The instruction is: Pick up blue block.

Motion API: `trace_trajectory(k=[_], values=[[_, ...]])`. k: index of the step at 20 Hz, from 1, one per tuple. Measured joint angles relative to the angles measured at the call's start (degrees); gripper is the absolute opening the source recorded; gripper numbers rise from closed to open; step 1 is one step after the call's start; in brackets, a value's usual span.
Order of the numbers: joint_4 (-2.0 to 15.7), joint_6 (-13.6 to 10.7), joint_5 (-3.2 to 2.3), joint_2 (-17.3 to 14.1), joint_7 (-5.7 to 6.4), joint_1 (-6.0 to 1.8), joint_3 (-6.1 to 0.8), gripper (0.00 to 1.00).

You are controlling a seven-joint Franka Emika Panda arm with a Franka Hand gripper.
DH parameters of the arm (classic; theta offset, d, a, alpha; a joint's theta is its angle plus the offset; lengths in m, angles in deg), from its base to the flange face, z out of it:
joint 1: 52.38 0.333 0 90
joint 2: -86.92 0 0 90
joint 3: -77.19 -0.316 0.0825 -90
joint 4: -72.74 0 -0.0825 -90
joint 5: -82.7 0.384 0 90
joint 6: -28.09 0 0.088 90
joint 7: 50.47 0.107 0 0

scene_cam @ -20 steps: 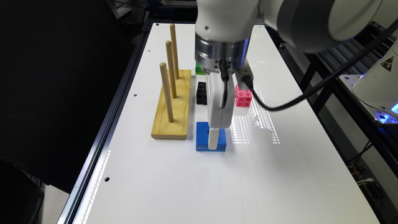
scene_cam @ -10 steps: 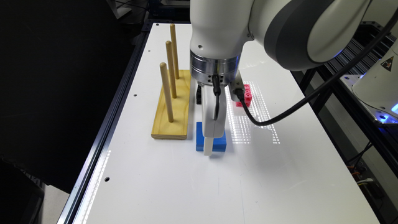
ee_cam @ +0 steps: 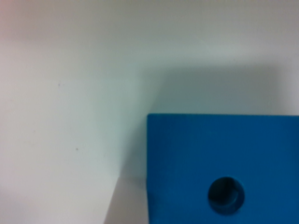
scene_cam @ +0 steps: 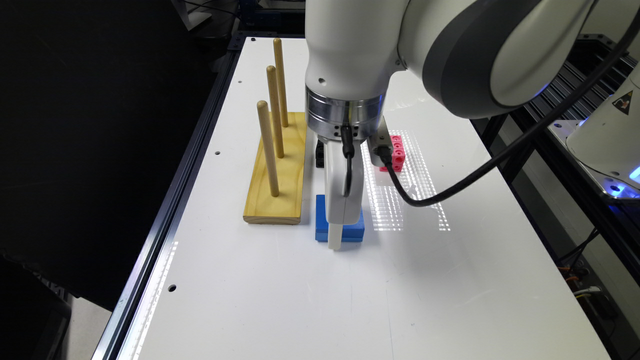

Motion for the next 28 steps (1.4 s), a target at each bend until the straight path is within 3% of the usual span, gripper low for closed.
trace_trajectory(k=[15, 24, 28], values=[[-0.05, -0.27, 0.00, 0.54, 0.00, 0.00, 0.01, 0.00], [-0.30, -4.72, 0.00, 5.32, 0.00, 0.01, -0.02, 0.00], [-0.36, -9.19, 0.02, 9.75, 0.00, 0.01, -0.15, 0.00]])
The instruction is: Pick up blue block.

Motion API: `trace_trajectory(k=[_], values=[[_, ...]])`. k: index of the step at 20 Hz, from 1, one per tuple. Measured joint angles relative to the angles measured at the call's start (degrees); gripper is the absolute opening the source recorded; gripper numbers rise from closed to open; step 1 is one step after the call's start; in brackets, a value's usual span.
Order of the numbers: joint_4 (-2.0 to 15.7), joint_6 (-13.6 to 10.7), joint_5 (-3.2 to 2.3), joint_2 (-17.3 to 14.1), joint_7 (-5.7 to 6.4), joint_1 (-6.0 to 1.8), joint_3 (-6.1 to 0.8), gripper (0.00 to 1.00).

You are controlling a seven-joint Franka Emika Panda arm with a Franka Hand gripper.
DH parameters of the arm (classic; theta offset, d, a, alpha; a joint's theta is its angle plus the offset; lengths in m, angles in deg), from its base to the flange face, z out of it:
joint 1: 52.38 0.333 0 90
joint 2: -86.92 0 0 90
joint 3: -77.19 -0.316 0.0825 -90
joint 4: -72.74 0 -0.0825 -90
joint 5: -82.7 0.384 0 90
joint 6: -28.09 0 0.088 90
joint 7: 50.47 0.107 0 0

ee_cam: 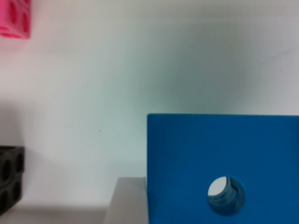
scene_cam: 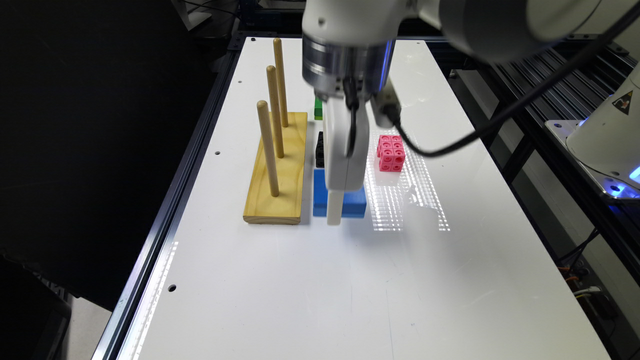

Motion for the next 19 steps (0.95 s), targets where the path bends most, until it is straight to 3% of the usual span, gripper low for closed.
trace_trajectory(k=[7, 12, 19], values=[[-0.02, -3.57, 0.01, 3.72, 0.00, 0.00, -0.13, 0.00], [0.02, -4.65, 0.02, 5.12, 0.00, 0.00, -0.19, 0.00], [0.00, -9.02, 0.23, 9.66, 0.00, 0.00, -0.41, 0.00]])
